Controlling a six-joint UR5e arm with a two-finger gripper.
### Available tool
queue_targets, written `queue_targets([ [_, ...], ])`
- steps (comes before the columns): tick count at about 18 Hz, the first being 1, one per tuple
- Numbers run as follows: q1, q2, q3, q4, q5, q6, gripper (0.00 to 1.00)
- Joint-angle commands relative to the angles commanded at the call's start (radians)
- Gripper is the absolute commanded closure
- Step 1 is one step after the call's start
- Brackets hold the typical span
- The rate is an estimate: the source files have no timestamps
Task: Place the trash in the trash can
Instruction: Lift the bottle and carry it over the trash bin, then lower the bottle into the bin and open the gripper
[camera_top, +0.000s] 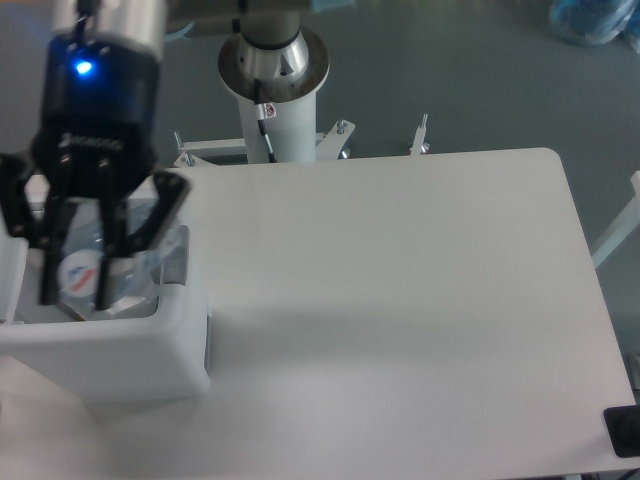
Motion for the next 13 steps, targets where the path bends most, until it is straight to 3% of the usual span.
queue_targets([
  [11, -0.058, -0.006, -0.097, 0.0, 0.017, -0.008, 0.73],
  [12, -0.063, -0.005, -0.104, 0.0, 0.017, -0.008, 0.71],
  [13, -0.069, -0.003, -0.112, 0.0, 0.017, -0.005, 0.62],
])
